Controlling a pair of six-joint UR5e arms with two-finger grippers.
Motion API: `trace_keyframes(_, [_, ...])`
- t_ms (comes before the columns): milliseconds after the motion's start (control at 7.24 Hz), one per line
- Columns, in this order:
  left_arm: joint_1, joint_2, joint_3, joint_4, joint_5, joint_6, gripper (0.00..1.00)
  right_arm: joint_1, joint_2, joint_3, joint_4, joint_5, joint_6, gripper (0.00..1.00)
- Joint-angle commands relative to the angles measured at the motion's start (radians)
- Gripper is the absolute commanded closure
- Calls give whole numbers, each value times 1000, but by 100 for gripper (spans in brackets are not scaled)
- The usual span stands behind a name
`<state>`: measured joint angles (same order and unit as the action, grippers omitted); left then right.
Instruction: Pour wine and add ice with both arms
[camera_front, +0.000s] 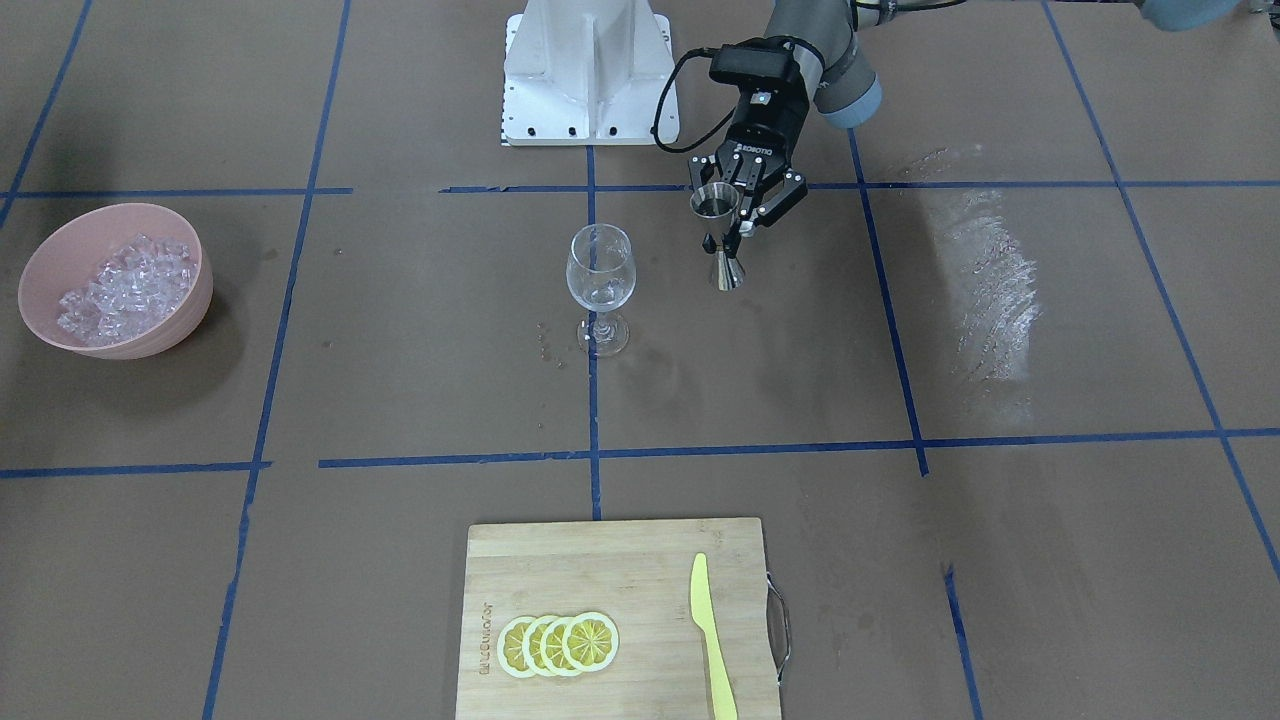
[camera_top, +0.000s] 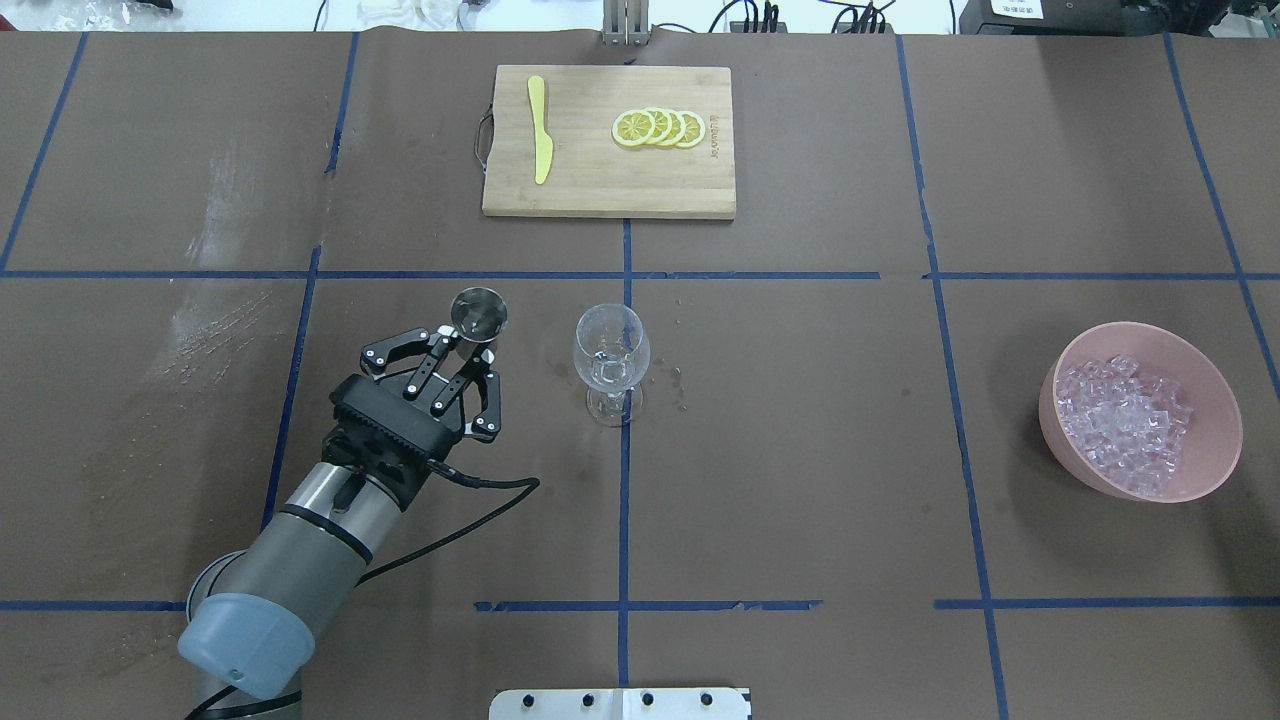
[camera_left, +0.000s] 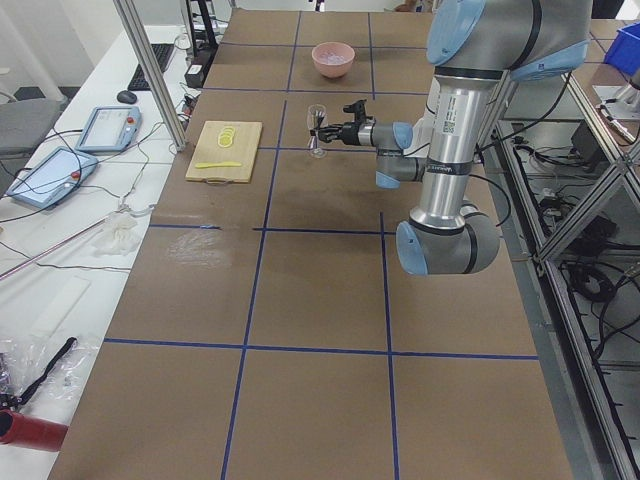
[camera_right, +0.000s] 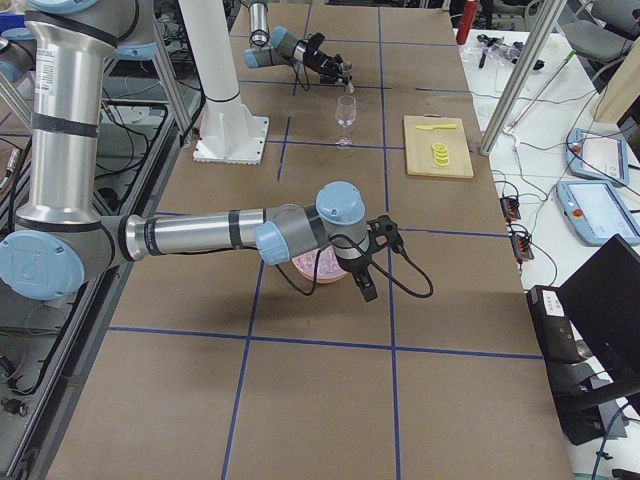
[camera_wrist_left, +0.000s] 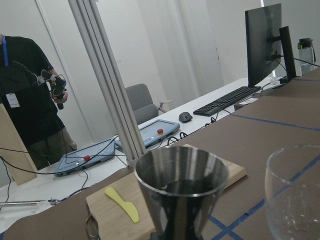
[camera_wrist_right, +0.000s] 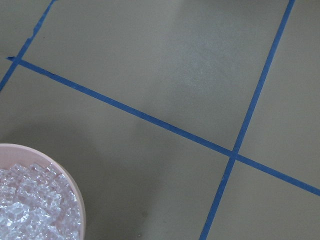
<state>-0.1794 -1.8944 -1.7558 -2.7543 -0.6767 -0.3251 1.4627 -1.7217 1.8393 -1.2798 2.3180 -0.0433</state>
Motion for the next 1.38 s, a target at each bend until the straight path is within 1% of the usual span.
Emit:
trace_keyframes(0, [-3, -29, -36, 166, -38, -65, 100, 1, -4, 0, -1, 0, -1, 0])
trace_keyframes(138, [-6, -29, -42, 185, -38, -66, 100, 1, -4, 0, 0, -2, -1, 0])
trace_keyframes(414, [-28, -54, -68, 362, -35, -65, 100, 2, -4, 0, 0, -2, 0, 0])
trace_keyframes(552, [-26, -58, -71, 401, -34, -52, 100, 2, -4, 0, -1, -2, 0, 0])
trace_keyframes(967, [-20, -110, -74, 481, -30, 59, 100, 2, -4, 0, -1, -3, 0, 0])
trace_keyframes(1243, [-18, -133, -71, 481, -30, 144, 100, 2, -4, -8, -1, -3, 0, 0])
